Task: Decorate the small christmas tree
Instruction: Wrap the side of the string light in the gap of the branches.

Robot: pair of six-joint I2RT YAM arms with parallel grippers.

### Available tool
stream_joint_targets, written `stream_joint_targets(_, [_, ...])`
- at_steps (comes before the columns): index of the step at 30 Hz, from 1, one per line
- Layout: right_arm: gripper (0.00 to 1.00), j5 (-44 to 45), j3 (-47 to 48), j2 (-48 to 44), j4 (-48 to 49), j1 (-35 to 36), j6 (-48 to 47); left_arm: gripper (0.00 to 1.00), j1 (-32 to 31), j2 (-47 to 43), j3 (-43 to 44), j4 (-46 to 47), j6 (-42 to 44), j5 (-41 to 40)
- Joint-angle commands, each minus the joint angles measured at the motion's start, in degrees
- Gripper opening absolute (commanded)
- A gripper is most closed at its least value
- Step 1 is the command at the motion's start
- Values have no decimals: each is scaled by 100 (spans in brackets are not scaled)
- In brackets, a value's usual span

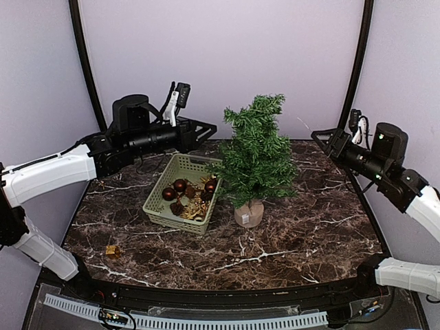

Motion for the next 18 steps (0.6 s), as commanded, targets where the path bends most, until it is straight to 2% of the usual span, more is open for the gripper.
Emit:
stream_joint_targets(1, [63, -192, -55, -4, 745, -30, 216, 36, 30, -222, -69, 59, -106, 15])
stream_joint_targets(7, [63, -86, -77, -3, 954, -43, 221, 36, 34, -233, -232, 102, -306, 170])
stream_joint_targets(12, [50, -95, -90, 108, 1243, -56, 249, 37, 36, -199, -416, 306, -606, 417])
stream_joint_targets(15, [48, -136, -54, 224, 1454, -70, 234, 40, 32, -114, -546, 503, -901, 695])
stream_joint_targets(18, [40, -126, -18, 360, 1593, -78, 224, 42, 32, -59, -679, 704, -1091, 841])
